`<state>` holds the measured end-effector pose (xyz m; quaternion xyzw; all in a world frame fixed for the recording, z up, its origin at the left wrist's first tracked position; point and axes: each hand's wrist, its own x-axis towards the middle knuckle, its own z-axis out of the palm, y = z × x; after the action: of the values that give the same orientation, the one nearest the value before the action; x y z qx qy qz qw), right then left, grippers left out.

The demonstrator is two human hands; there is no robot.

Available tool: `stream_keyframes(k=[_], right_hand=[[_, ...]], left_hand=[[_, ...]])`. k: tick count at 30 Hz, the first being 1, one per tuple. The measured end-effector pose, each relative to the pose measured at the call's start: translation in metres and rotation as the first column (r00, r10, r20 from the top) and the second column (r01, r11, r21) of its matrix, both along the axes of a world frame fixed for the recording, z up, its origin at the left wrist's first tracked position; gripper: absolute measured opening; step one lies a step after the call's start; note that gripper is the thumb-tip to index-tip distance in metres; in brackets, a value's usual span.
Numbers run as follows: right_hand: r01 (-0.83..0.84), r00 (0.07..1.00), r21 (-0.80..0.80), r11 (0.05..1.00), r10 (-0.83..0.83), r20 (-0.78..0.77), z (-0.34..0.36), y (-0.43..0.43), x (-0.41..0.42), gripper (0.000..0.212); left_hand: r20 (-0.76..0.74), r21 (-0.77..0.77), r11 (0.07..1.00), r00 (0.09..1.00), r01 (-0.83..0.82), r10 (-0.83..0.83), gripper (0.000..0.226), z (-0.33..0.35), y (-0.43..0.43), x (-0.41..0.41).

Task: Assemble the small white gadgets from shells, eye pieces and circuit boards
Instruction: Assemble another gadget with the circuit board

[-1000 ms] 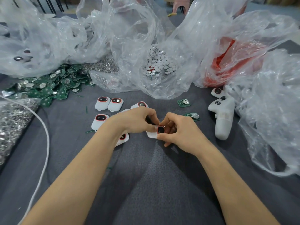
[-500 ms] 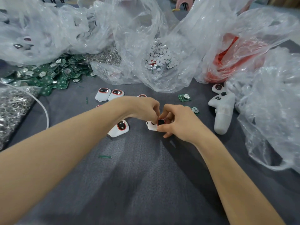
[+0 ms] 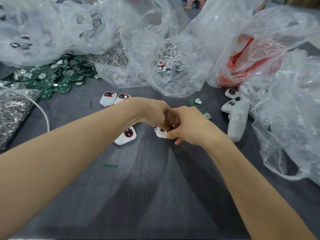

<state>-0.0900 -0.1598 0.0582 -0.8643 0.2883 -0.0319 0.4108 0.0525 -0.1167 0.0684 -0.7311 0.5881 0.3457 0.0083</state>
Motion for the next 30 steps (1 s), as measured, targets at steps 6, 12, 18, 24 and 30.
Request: stream_keyframes(k=[6, 12, 18, 24, 30], right_hand=[[0.103, 0.98, 0.121, 0.987, -0.122, 0.16, -0.019, -0.002, -0.016, 0.022], [0.131, 0.948, 0.198, 0.972, -0.181, 0.261, -0.03, -0.003, -0.025, 0.021], [0.063, 0.961, 0.132, 0.989, -0.096, 0.26, -0.022, -0.007, -0.029, 0.031], [0.064, 0.971, -0.018, 0.998, -0.058, 0.232, -0.018, -0.007, -0.03, 0.026], [0.318, 0.885, -0.066, 0.946, -0.271, 0.378, -0.023, -0.004, -0.026, 0.017]], left_hand=[[-0.147, -0.058, 0.99, 0.982, -0.128, 0.119, 0.009, -0.008, 0.006, 0.003], [-0.338, -0.126, 0.96, 0.921, -0.249, 0.194, 0.008, -0.01, 0.016, 0.003], [-0.474, -0.18, 0.905, 0.84, -0.386, 0.264, 0.011, -0.019, 0.037, -0.013], [-0.51, -0.339, 0.818, 0.822, -0.464, 0.254, 0.02, -0.034, 0.05, -0.035], [-0.497, -0.448, 0.751, 0.833, -0.486, 0.242, 0.016, -0.044, 0.05, -0.045]])
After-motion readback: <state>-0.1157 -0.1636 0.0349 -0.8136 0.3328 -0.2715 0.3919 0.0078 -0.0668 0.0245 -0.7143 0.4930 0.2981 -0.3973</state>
